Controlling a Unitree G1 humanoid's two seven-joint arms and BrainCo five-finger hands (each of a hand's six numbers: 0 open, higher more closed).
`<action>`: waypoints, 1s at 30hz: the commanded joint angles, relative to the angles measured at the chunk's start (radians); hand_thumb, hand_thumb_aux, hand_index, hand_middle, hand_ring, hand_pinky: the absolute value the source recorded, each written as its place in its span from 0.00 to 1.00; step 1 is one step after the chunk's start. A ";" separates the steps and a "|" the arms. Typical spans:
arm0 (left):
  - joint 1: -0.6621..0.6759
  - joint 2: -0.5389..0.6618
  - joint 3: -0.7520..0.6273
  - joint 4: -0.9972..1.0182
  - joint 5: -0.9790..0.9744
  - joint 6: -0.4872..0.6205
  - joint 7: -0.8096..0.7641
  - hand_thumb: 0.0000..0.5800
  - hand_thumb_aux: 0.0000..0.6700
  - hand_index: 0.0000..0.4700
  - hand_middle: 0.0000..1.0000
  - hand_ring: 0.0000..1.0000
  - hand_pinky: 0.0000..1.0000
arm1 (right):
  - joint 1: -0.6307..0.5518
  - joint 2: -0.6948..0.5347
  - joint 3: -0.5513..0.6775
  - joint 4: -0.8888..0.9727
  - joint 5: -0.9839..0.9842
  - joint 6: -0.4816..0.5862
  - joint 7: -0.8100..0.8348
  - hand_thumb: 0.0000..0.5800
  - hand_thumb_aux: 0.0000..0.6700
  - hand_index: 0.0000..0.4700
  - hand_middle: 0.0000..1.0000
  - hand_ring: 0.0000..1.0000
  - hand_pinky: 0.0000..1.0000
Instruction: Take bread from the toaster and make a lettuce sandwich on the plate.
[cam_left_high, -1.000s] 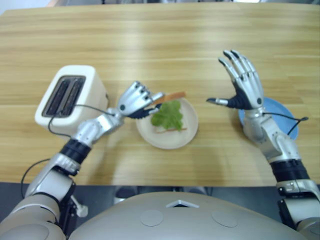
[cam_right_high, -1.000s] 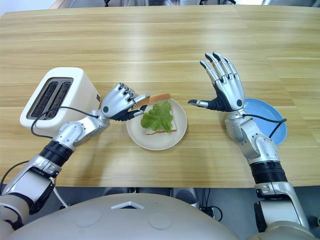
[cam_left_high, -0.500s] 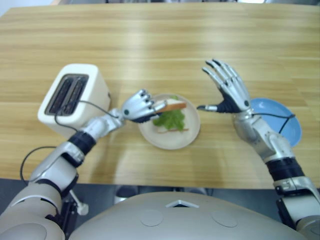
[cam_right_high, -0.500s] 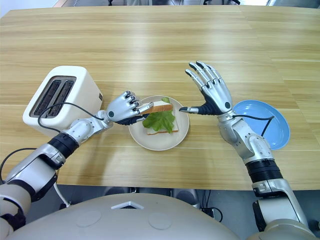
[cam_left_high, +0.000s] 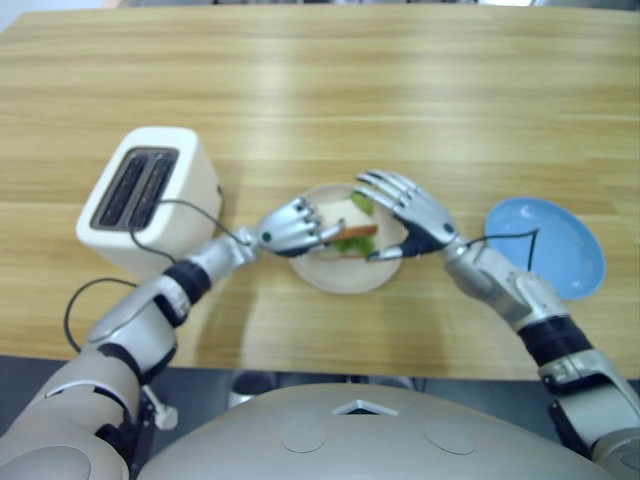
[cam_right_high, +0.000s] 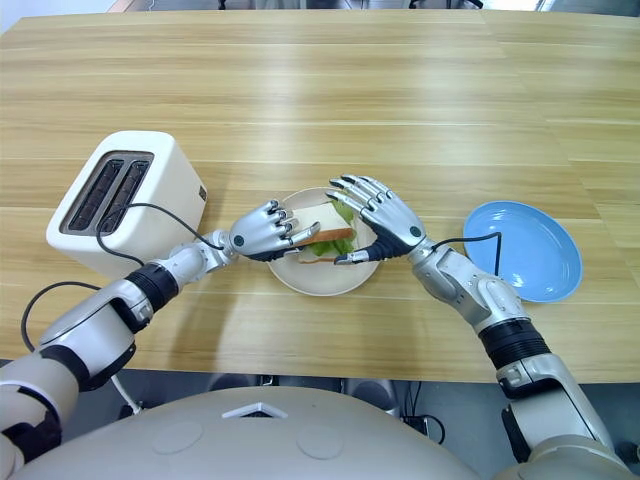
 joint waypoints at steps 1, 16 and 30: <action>-0.017 -0.011 -0.040 0.030 0.012 0.037 0.031 1.00 1.00 0.98 1.00 1.00 1.00 | -0.008 0.011 0.050 0.049 0.041 -0.027 0.102 0.00 0.00 0.00 0.00 0.00 0.00; -0.032 -0.027 -0.123 0.069 0.013 0.101 0.046 1.00 1.00 0.98 1.00 1.00 1.00 | -0.084 0.047 0.102 0.316 0.084 -0.043 0.205 0.00 0.00 0.00 0.00 0.00 0.00; -0.037 0.008 -0.126 -0.002 -0.026 0.070 0.015 1.00 1.00 0.98 1.00 1.00 1.00 | -0.143 0.057 0.166 0.408 0.012 -0.048 0.165 0.00 0.00 0.00 0.00 0.00 0.00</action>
